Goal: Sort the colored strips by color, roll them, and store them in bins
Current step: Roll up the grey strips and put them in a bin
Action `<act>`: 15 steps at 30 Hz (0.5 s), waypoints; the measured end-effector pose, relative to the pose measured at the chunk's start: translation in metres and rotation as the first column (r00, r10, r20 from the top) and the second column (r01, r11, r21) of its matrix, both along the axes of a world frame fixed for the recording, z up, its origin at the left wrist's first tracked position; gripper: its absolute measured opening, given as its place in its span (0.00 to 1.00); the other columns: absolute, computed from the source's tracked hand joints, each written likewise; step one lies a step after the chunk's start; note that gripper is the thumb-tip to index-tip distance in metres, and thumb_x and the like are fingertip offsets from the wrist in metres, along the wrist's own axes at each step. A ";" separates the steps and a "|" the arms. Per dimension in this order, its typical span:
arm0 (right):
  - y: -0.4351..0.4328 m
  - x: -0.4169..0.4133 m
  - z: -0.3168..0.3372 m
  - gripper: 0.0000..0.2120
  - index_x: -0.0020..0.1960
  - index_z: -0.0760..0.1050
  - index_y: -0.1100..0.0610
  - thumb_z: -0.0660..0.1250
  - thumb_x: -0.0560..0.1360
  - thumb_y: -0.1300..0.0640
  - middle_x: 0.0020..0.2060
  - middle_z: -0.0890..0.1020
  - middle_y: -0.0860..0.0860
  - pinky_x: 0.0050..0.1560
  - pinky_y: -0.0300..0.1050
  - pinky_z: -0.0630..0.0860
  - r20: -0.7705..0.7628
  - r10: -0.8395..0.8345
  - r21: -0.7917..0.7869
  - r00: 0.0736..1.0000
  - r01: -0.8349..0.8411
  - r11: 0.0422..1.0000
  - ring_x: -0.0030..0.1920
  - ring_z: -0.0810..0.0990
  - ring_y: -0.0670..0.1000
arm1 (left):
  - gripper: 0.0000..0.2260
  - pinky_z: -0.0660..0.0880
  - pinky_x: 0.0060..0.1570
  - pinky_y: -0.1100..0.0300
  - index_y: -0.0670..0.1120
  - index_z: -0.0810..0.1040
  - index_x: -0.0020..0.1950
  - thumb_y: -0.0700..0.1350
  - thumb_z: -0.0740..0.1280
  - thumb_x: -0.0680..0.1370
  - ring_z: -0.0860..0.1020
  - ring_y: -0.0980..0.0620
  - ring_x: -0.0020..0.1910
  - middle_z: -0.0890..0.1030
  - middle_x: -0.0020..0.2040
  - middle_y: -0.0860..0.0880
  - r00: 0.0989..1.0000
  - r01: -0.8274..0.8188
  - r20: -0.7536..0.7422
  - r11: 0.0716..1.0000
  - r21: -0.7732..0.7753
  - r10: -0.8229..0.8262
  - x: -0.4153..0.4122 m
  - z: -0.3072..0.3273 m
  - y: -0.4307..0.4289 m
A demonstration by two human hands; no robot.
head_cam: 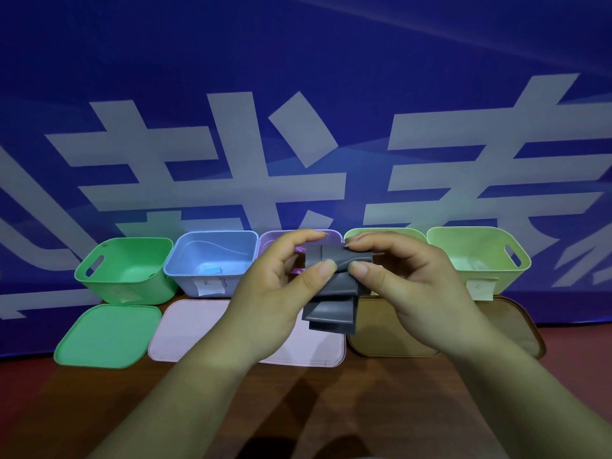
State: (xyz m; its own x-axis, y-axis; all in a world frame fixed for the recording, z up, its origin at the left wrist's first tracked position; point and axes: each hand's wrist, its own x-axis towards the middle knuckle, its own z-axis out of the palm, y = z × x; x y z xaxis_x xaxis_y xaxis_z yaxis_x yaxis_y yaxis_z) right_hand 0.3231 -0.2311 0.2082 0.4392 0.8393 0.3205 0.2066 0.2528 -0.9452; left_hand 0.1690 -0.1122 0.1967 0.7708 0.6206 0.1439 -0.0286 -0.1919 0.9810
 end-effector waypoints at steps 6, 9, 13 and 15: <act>0.002 0.000 -0.002 0.11 0.49 0.83 0.54 0.73 0.67 0.55 0.47 0.85 0.52 0.49 0.36 0.78 -0.036 -0.042 -0.032 0.998 0.041 0.999 0.49 0.83 0.49 | 0.19 0.76 0.62 0.42 0.64 0.77 0.62 0.64 0.66 0.73 0.79 0.47 0.61 0.79 0.60 0.48 0.997 -0.059 -0.043 0.995 0.078 0.063 0.000 -0.001 -0.001; 0.003 0.000 -0.001 0.12 0.50 0.83 0.56 0.73 0.67 0.56 0.47 0.85 0.52 0.47 0.37 0.79 -0.053 -0.055 -0.038 0.997 0.053 0.998 0.47 0.83 0.49 | 0.18 0.76 0.61 0.41 0.60 0.79 0.61 0.61 0.68 0.72 0.80 0.44 0.60 0.80 0.60 0.46 1.000 -0.024 -0.002 0.999 0.023 0.024 -0.001 0.000 0.000; 0.003 -0.001 0.002 0.08 0.50 0.82 0.57 0.71 0.70 0.62 0.42 0.86 0.48 0.38 0.34 0.77 -0.165 -0.056 -0.029 0.985 0.052 0.998 0.38 0.83 0.43 | 0.22 0.78 0.57 0.55 0.62 0.76 0.66 0.54 0.71 0.72 0.81 0.47 0.61 0.80 0.63 0.54 0.992 0.121 0.044 0.993 -0.003 -0.121 -0.006 0.002 0.001; 0.004 -0.001 0.003 0.08 0.50 0.82 0.58 0.70 0.73 0.66 0.39 0.86 0.48 0.36 0.36 0.78 -0.247 -0.064 -0.035 0.967 0.057 0.998 0.35 0.83 0.44 | 0.26 0.78 0.60 0.54 0.65 0.73 0.69 0.51 0.72 0.72 0.78 0.48 0.64 0.77 0.66 0.55 0.984 0.168 0.043 0.985 0.043 -0.170 -0.008 0.001 0.000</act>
State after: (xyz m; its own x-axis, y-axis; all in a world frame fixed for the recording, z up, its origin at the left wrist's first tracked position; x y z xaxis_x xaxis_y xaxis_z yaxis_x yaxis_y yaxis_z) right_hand 0.3221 -0.2274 0.2109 0.5524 0.8156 0.1724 -0.0204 0.2199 -0.9753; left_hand 0.1614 -0.1122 0.1981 0.8560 0.4750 0.2039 -0.1096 -0.2187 0.9696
